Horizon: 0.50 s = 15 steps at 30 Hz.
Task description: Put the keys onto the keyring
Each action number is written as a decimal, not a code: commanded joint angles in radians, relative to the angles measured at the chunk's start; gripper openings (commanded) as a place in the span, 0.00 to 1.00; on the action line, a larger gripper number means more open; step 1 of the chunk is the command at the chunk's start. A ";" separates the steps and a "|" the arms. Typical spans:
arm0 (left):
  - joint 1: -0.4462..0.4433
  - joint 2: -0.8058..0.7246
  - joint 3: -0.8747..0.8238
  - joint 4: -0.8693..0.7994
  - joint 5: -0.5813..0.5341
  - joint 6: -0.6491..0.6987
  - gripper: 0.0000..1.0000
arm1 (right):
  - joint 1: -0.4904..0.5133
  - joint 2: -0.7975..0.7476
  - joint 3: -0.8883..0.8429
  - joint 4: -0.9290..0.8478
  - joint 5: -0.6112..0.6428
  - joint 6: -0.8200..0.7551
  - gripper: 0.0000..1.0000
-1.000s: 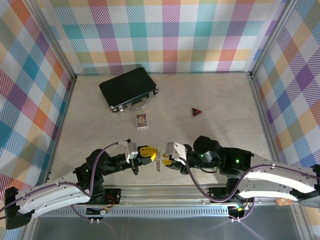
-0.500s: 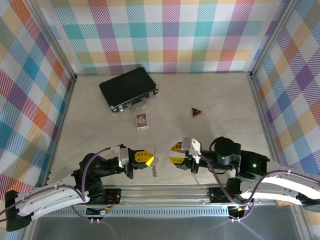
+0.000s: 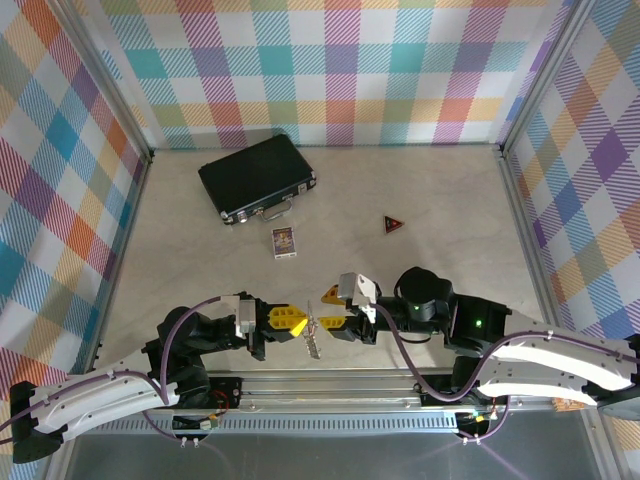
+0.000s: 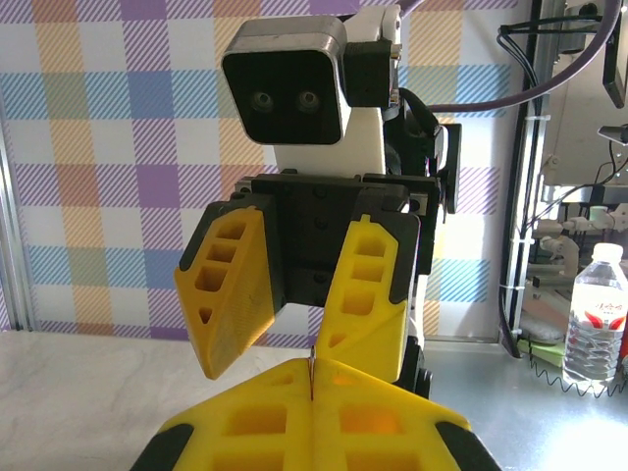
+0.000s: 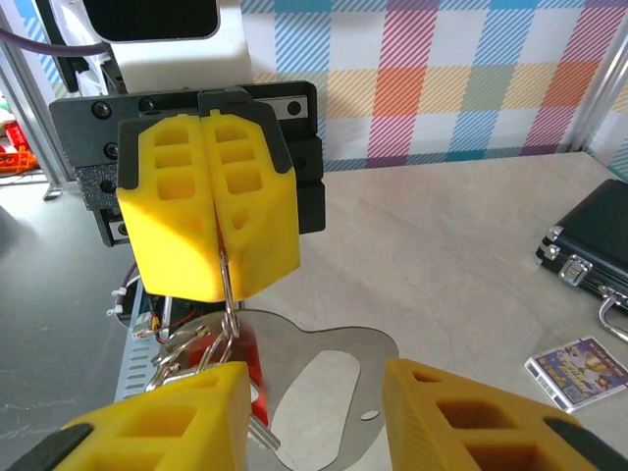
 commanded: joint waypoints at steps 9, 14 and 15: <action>-0.004 -0.015 0.008 0.041 0.008 -0.005 0.00 | -0.006 0.023 0.022 0.076 -0.080 0.010 0.35; -0.004 -0.014 0.006 0.042 0.005 -0.005 0.00 | -0.007 0.029 0.020 0.080 -0.098 0.044 0.35; -0.004 -0.014 0.006 0.041 0.005 -0.006 0.00 | -0.008 0.030 0.019 0.080 -0.101 0.045 0.35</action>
